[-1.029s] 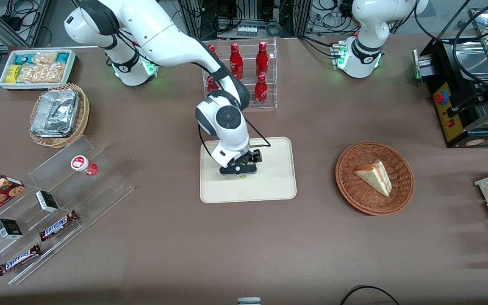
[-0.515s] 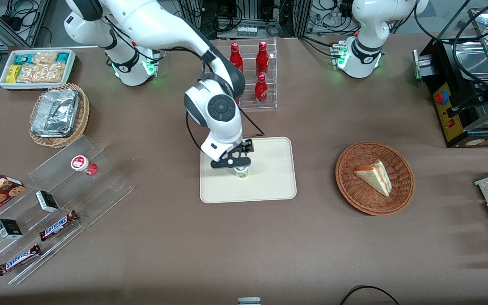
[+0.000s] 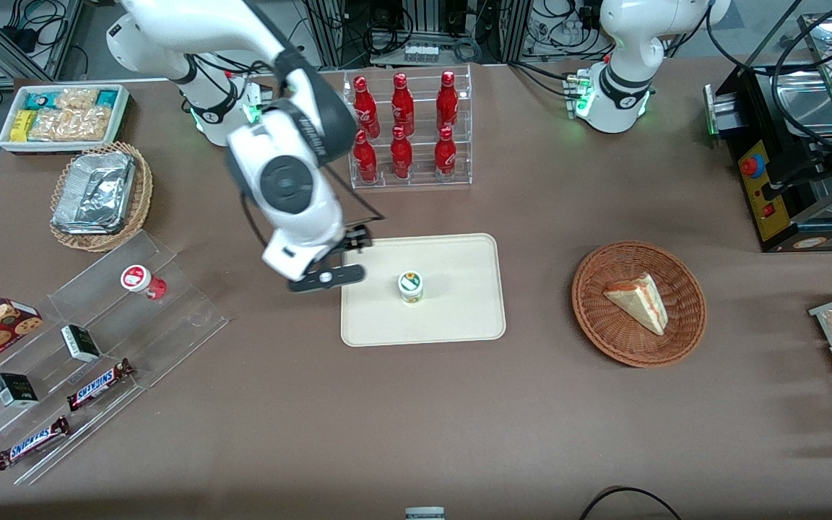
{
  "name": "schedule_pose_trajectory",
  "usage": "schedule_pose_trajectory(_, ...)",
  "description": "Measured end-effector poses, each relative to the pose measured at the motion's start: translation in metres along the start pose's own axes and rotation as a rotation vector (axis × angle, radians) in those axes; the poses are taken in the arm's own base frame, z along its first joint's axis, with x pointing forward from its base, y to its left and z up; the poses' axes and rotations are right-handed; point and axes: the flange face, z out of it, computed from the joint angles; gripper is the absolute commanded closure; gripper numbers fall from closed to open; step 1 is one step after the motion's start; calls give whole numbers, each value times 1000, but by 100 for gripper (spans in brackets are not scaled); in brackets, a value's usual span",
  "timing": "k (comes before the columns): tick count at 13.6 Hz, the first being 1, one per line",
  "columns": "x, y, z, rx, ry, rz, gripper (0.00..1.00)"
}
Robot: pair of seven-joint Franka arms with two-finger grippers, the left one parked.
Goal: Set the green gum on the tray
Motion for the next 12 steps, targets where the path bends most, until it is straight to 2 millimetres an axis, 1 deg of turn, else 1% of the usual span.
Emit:
schedule_pose_trajectory(4, 11, 79, -23, 23, -19, -35, 0)
schedule_pose_trajectory(6, 14, 128, -35, 41, -18, -36, 0)
schedule_pose_trajectory(9, 9, 206, -53, 69, -10, 1, 0)
schedule_pose_trajectory(12, -5, 278, -67, 95, 11, 100, 0)
